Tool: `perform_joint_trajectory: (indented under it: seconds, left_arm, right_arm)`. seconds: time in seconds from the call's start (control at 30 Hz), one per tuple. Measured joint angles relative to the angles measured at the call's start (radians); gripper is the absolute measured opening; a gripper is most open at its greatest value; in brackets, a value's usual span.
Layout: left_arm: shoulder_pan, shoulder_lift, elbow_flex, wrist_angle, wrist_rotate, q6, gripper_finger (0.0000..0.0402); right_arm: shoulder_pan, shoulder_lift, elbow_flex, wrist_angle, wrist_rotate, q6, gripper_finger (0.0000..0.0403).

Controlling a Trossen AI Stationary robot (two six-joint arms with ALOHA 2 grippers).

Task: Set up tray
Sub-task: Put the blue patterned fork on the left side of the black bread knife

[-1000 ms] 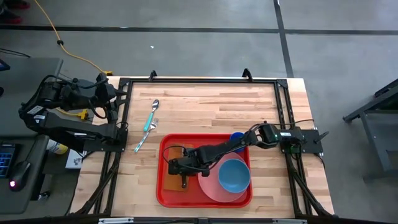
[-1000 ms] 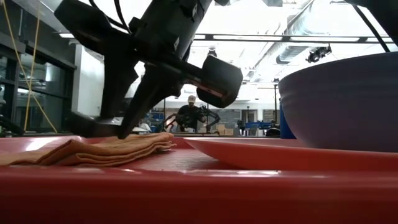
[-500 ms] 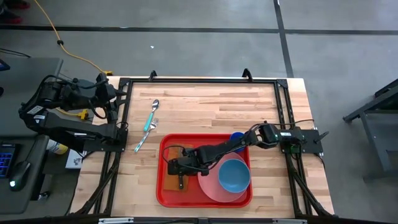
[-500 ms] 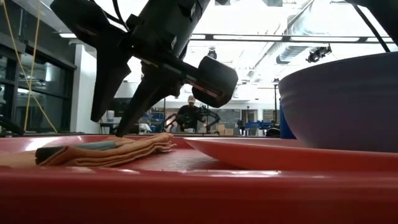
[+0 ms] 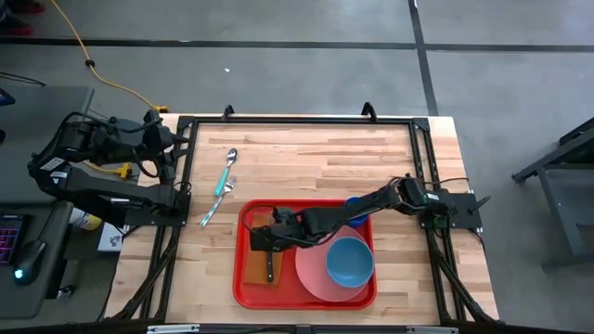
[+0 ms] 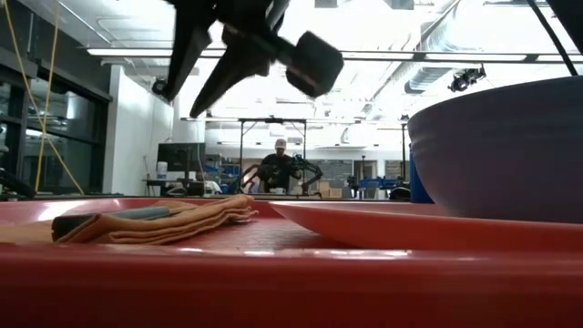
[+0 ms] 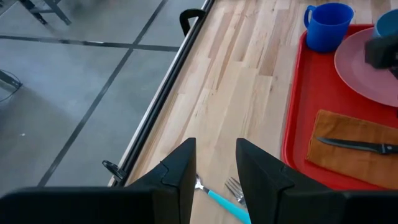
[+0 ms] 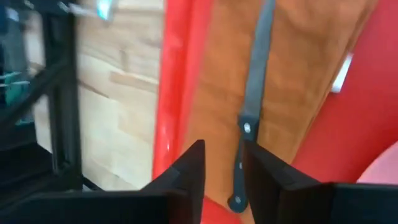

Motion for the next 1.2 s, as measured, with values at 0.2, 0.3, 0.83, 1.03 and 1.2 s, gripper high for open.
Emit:
perform_joint_trajectory:
  seconds: [0.2, 0.3, 0.83, 1.03, 1.2]
  left_arm:
    - [0.0, 0.0, 0.0, 0.001, 0.0, -0.003, 0.0145]
    - [0.0, 0.0, 0.0, 0.001, 0.001, -0.003, 0.0145]
    - [0.0, 0.0, 0.0, 0.003, 0.0, -0.007, 0.0145]
    - [0.0, 0.0, 0.0, 0.027, -0.005, -0.018, 0.0145]
    - [0.0, 0.0, 0.0, 0.034, -0.006, -0.002, 0.0145]
  right_arm:
    - [-0.026, -0.013, 0.001, 0.034, 0.032, -0.119, 0.0007]
    - [-0.041, -0.013, 0.001, 0.056, 0.032, -0.159, 0.0011]
    - [-0.12, -0.228, -0.002, 0.001, 0.204, -0.662, 0.0]
    - [-0.096, -0.465, -0.057, -0.192, 0.351, -0.773, 0.0]
    - [-0.047, -0.769, -0.268, -0.249, 0.512, -0.748, 0.0]
